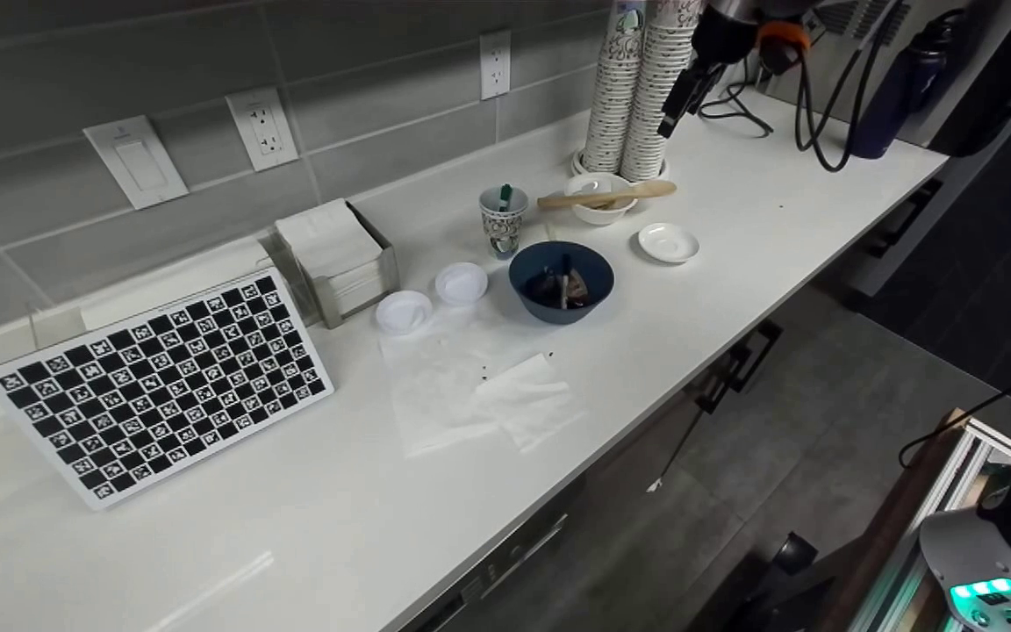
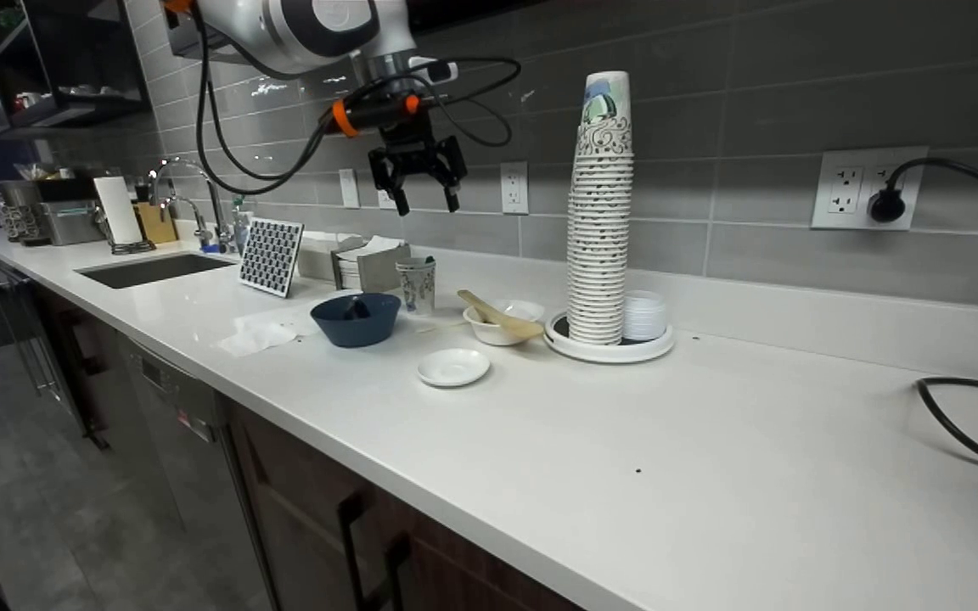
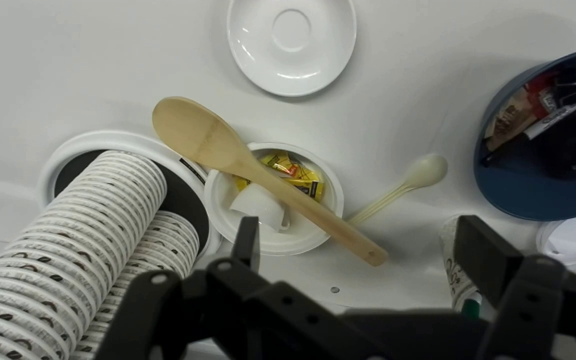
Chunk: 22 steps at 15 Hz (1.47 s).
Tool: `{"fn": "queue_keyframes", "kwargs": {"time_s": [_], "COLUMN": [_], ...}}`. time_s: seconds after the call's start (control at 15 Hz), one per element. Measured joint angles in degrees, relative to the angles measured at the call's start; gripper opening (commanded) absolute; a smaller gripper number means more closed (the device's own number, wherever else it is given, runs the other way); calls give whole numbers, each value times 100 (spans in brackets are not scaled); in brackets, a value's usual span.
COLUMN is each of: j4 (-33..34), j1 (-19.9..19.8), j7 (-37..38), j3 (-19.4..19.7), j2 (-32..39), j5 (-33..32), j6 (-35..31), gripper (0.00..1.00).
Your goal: Remove the cooking stick and small white mug from the white bowl and put them on the counter
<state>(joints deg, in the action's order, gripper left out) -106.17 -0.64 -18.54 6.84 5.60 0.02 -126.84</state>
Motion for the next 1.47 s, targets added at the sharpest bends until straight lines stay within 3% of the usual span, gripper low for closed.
{"fn": "queue_keyframes", "kwargs": {"time_s": [0.27,0.6,0.93,1.2,1.47], "j4": [128,1002,2124,2977,3610], "j1": [-21,-22,-21,-42,-84], "j7": [319,1188,1809,1815,1767], "j3": [-93,-208,-249,-263,-305], "j2": [248,1199,2035,2621,3200], "j5": [0,2,2,2,-5], "j6": [-148,-160,554,1188,1286], "gripper": [100,100,100,100,100]}}
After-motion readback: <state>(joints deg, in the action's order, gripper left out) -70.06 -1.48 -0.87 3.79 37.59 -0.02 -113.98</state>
